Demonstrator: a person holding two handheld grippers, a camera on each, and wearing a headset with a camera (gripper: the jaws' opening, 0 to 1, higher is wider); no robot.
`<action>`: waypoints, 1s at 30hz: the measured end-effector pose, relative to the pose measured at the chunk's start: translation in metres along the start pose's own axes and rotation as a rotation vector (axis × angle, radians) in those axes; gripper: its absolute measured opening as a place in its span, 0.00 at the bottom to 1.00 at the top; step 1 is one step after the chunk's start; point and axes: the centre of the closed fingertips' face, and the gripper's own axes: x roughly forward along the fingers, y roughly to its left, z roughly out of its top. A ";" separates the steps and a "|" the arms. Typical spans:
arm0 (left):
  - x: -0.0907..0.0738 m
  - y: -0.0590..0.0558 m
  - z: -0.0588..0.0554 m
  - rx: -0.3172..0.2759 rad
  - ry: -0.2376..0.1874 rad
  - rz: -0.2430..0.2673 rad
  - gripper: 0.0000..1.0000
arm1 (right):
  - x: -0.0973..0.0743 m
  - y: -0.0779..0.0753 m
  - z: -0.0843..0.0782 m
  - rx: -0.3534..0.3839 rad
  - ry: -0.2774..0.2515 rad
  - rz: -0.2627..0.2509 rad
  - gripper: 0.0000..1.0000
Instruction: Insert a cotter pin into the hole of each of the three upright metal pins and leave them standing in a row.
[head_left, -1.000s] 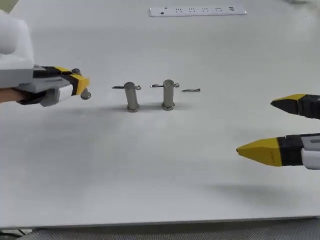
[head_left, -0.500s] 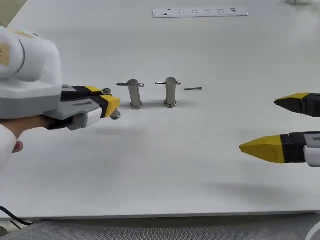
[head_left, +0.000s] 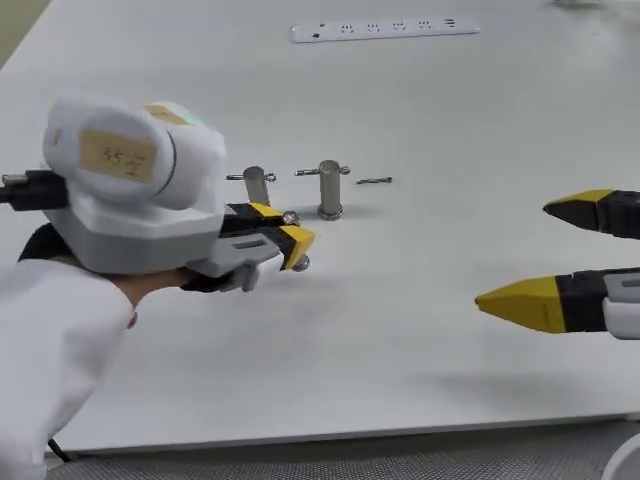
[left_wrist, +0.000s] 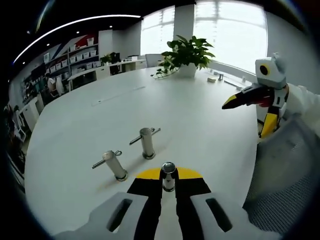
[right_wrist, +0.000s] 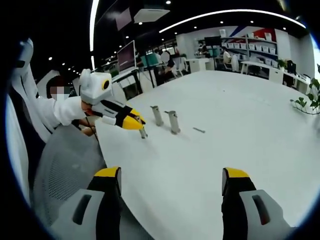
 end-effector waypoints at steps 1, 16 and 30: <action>0.003 0.000 0.000 0.000 0.001 0.000 0.06 | 0.000 0.000 0.000 0.002 -0.001 0.000 0.80; 0.023 -0.008 -0.009 -0.003 0.025 -0.007 0.06 | -0.001 -0.002 -0.004 0.022 0.000 -0.008 0.80; 0.026 -0.007 -0.010 0.005 0.009 0.023 0.06 | 0.000 -0.005 0.000 0.001 0.006 -0.002 0.80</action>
